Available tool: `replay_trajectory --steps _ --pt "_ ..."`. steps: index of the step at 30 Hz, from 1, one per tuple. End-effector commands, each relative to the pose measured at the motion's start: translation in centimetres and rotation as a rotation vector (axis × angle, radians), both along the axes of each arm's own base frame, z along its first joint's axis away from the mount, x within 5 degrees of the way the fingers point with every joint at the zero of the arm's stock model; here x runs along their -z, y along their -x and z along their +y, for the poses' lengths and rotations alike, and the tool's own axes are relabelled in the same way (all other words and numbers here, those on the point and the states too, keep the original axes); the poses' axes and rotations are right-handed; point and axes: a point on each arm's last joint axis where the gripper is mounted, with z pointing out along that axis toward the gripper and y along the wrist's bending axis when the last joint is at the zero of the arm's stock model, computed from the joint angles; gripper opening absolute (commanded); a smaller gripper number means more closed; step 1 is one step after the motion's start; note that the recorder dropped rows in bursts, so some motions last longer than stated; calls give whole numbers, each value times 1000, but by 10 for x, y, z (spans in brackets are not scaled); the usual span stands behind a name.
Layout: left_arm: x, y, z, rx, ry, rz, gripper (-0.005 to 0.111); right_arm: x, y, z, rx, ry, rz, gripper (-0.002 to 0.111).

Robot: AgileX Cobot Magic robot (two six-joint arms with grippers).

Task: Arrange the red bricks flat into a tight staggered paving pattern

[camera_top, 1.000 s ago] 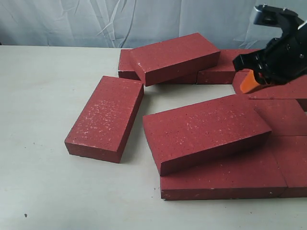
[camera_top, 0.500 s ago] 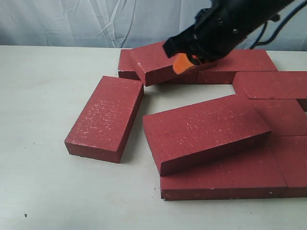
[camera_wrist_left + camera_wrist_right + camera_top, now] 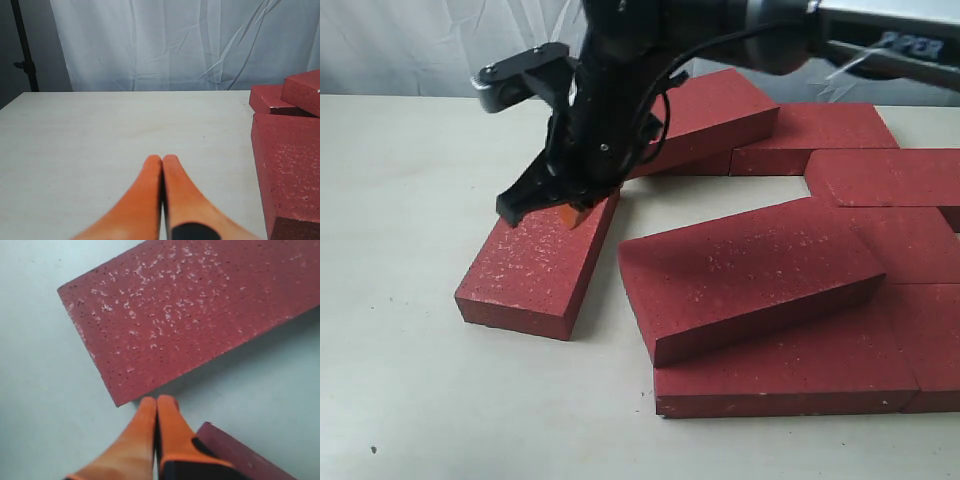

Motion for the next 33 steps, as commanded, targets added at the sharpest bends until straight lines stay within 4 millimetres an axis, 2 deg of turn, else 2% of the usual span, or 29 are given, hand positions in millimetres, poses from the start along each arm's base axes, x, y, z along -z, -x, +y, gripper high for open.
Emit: replay_trajectory --steps 1,9,18,20,26,30,33 --pt "1 0 -1 9 2 -8 0 22 -7 14 6 71 13 -1" --pt "1 0 -1 9 2 -8 0 57 -21 18 42 216 -31 -1" --pt "1 0 -1 9 2 -8 0 89 -24 19 33 299 -3 -1" --pt "1 0 -1 9 2 -8 0 93 -20 25 23 289 5 -1" --pt "1 0 -1 9 2 -8 0 98 2 59 -44 177 -39 -1" --pt "1 0 -1 9 2 -8 0 102 9 86 -27 -21 -78 -1" --pt "1 0 -1 9 2 -8 0 120 10 97 12 -100 -51 -1"
